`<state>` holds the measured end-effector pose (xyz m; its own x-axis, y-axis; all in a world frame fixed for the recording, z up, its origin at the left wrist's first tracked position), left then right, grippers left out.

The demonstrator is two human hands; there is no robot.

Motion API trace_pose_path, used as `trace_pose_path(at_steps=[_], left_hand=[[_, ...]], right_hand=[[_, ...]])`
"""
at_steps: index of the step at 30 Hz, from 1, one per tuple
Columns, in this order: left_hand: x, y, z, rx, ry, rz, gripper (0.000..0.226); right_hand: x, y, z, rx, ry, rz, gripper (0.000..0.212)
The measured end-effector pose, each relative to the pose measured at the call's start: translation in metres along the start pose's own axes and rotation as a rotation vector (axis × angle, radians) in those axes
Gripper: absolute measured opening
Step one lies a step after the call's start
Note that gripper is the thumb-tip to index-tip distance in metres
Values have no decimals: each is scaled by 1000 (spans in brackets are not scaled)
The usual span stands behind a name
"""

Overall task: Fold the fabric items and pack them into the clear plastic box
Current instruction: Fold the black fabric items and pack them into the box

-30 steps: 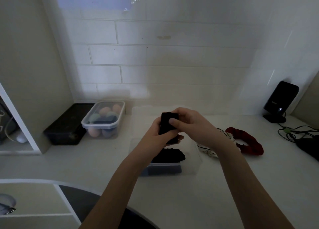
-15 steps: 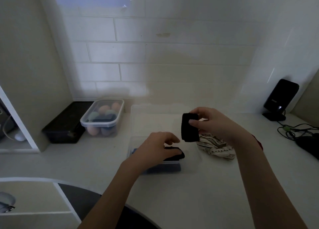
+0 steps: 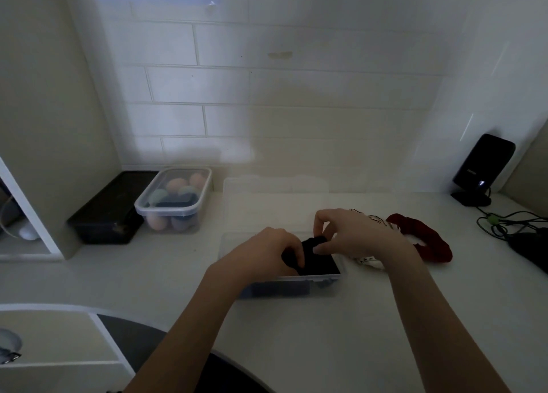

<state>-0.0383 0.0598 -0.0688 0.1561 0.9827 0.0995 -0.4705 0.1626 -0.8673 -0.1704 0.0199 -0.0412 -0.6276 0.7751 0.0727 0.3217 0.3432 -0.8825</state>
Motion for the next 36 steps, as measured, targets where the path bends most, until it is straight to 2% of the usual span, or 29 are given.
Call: trace_pose_path(at_steps=[5, 9, 16, 22, 24, 26, 29, 36], left_hand=[[-1, 1, -3, -23, -14, 4, 14], [-1, 2, -3, -31, -24, 1, 11], [1, 0, 1, -3, 40, 24, 14], [-2, 1, -2, -14, 55, 37, 14], [-3, 0, -3, -23, 52, 53, 12], [-2, -1, -4, -26, 54, 69, 11], [0, -2, -1, -12, 78, 73, 11], [-2, 7, 5, 6, 163, -69, 27]], right_hand=[[5, -6, 4, -166, 20, -22, 18], [3, 0, 1, -20, 43, -47, 20], [-3, 10, -6, 270, 76, 21, 24], [3, 6, -6, -98, 18, 27, 16], [4, 8, -5, -129, 47, 13, 14], [3, 12, -5, -27, 72, -4, 16], [0, 16, -11, 267, 82, 19, 18], [0, 19, -26, 660, 69, 112, 8]])
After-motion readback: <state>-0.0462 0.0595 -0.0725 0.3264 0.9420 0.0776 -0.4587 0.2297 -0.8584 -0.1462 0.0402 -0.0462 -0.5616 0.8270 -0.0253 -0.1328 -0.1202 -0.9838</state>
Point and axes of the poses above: each hand's wrist, its own x-axis away from the middle knuckle, its own y-axis out of the palm, z = x × y, the point moved 5 cm from there along -x, towards the middle knuckle, and after that the axes turned 11 degrees about -y, right-handed, at the moved point
